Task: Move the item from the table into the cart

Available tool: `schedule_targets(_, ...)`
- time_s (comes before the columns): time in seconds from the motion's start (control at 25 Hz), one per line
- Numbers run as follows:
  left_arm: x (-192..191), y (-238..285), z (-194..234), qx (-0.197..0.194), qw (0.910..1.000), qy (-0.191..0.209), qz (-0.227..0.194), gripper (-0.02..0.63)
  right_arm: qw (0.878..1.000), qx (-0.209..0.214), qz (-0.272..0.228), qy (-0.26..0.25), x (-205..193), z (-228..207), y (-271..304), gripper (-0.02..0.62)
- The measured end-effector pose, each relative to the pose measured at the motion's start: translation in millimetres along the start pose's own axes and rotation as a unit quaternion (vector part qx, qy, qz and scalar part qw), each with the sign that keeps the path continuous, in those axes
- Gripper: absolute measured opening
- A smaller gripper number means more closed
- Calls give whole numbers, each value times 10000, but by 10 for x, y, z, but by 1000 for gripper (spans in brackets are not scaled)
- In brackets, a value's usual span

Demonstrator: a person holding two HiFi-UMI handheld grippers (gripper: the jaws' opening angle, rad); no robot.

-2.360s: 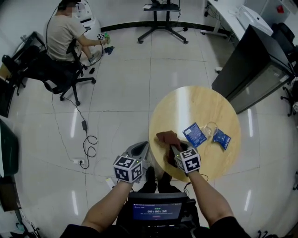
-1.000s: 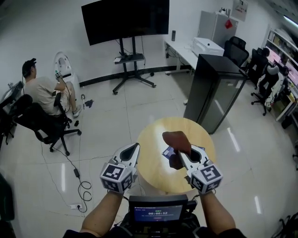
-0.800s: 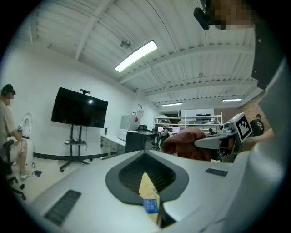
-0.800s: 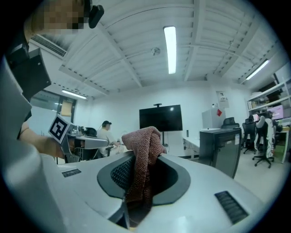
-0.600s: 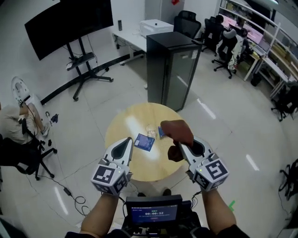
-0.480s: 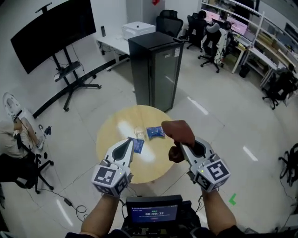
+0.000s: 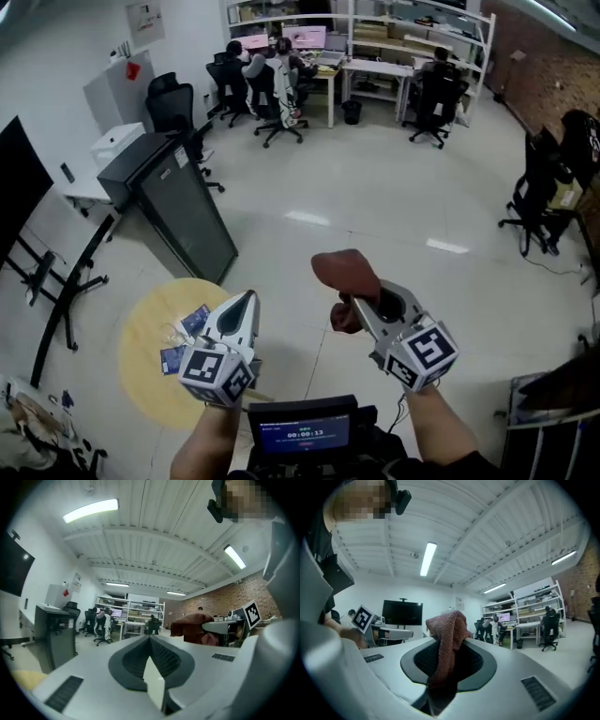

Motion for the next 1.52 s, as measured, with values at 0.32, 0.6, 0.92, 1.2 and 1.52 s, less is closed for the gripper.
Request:
schedule_targets(0.32, -75, 2262, -1792, -1898, 9813, 274, 164, 0, 9800, -1985, -49, -108, 76, -1999, -1555, 64)
schedule_targets(0.6, -158, 3598, -3168, -3502, 9337, 743, 10, 0, 9308, -3655, -25, -34, 25, -2881, -2727, 64)
schedule_targets(0.92, -363, 4282, -5933, -5000, 8643, 529, 131, 0, 8620, -5067, -86, -109, 184, -3574, -5045, 64)
schedule_targets(1.2, -632, 4014, -9119, -5849, 8100, 337, 263, 0, 8025, -5953, -152, -370, 441, -3754, -8016, 64)
schedule_targets(1.52, -907, 3777, -12052, -6908, 7206, 512, 309, 0, 6985, -7142, -366, -277, 475, -3898, -10522, 64)
Point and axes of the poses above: the fingertips, and each gripper's own axes: y forward along the fingers, z to its left, x out of its top, the point moved 8 cm from there along -y, backward along the fingers
